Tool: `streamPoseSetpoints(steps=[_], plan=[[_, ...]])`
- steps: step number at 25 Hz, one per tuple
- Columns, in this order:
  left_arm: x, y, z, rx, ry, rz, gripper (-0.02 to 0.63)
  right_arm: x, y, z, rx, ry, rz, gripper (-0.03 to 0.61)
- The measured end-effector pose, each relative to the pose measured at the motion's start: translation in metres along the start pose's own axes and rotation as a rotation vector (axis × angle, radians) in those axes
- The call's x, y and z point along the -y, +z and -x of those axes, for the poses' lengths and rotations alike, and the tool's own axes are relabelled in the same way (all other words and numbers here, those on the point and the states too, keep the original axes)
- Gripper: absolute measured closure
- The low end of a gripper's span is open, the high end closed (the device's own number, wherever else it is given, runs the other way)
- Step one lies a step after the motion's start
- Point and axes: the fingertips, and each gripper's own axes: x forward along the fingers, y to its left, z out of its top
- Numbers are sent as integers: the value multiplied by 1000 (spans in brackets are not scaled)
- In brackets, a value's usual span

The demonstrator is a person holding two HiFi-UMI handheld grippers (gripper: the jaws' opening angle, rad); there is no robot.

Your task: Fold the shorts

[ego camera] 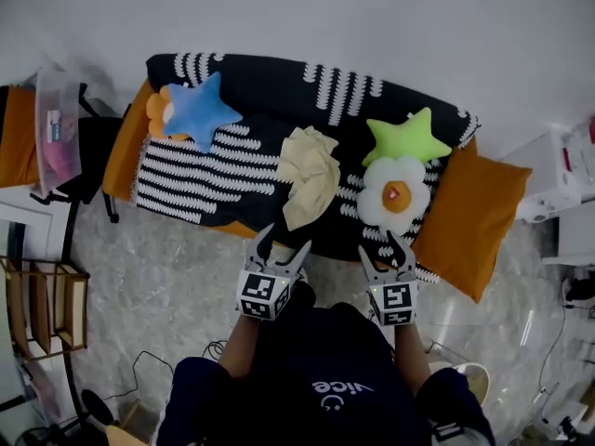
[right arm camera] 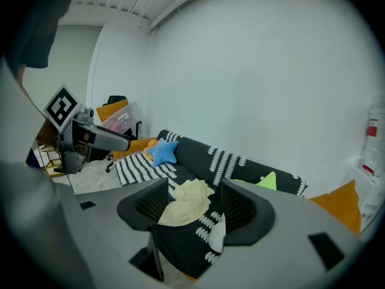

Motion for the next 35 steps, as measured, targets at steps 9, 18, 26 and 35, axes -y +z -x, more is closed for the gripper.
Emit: streamPoseSetpoints(steps=[9, 18, 26, 35], plan=[[-38, 8, -32, -39, -14, -1, 291, 9, 17, -46, -24, 45, 5, 301], [-45, -2, -67, -130, 42, 44, 308, 46, 30, -101, -64, 187, 101, 311], [-50, -17, -99, -207, 120, 134, 321, 74, 46, -164, -91, 364, 254, 313], [-73, -43, -132, -302, 216, 142, 345, 103, 35, -255, -177, 595, 452, 328]])
